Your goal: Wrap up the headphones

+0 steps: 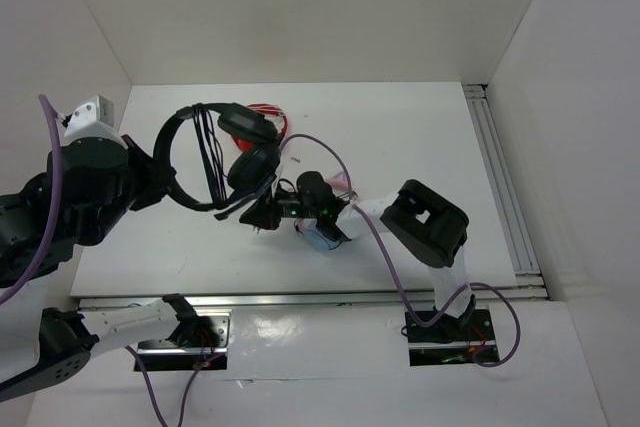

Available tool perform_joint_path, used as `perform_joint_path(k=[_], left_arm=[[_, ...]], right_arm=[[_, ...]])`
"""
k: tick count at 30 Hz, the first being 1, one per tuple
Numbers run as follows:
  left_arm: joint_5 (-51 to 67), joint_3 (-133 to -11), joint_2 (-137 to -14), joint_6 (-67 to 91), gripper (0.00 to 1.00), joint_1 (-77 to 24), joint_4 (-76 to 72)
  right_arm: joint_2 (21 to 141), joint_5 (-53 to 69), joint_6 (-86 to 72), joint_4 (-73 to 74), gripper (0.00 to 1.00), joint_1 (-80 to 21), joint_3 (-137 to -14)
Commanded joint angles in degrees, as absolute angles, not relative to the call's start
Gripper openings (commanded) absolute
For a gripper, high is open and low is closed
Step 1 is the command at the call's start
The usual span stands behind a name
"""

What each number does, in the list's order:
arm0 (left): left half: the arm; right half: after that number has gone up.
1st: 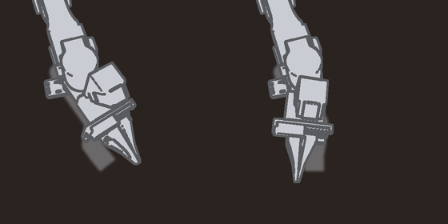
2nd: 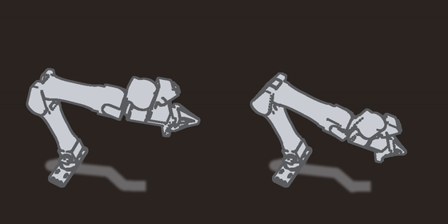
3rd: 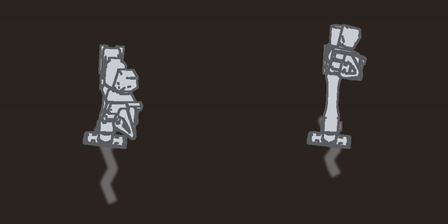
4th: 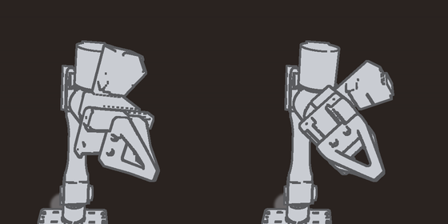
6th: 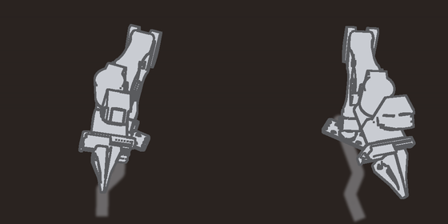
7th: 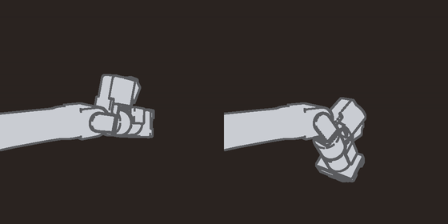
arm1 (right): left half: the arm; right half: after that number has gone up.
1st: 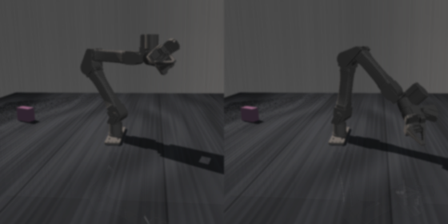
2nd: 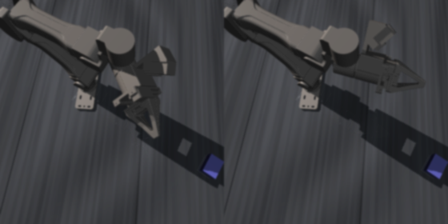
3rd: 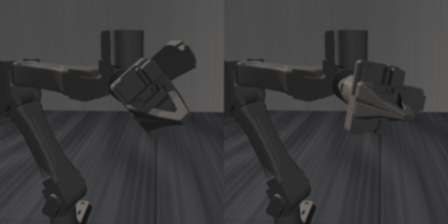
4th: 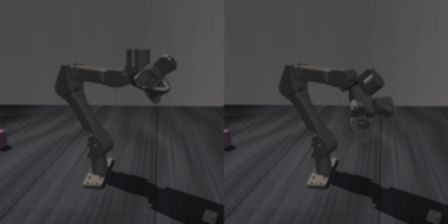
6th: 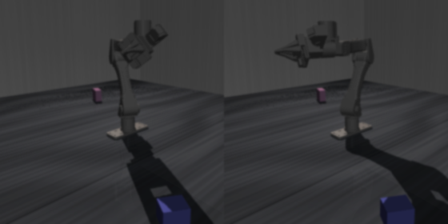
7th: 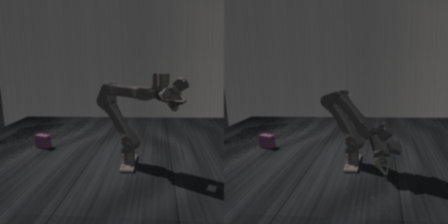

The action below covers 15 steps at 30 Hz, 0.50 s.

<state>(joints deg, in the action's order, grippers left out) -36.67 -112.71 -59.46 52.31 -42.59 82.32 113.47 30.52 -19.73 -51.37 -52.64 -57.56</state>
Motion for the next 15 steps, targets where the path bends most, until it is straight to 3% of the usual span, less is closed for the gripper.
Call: perform_joint_path(k=[1,2,5,7,9,11,15], left_arm=[[-38.32,-113.12,-58.54,54.4,0.0,-42.63,77.96],[-38.84,-113.12,-58.54,54.4,0.0,-42.63,77.96],[-38.85,-113.12,-58.54,54.4,0.0,-42.63,77.96],[-38.85,-113.12,-58.54,54.4,0.0,-42.63,77.96],[-38.85,-113.12,-58.54,54.4,0.0,-42.63,77.96],[-38.85,-113.12,-58.54,54.4,0.0,-42.63,77.96],[-39.9,-112.59,-58.01,54.4,0.0,-42.63,77.96]], right_arm=[[110.39,29.97,-18.81,-54.32,0.19,-53.17,-58.36],[110.39,29.97,-19.42,-54.32,0.28,-53.17,-58.36],[110.39,29.89,-19.42,-54.32,0.17,-53.7,-58.36],[110.39,30.4,-19.42,-53.7,0.24,-53.7,-58.36],[110.91,30.41,-19.42,-54.22,0.26,-53.7,-58.36],[110.92,30.41,-19.42,-54.76,0.09,-53.7,-58.36],[111.45,29.88,-20.04,-55.28,0.0,-53.7,-58.36]])
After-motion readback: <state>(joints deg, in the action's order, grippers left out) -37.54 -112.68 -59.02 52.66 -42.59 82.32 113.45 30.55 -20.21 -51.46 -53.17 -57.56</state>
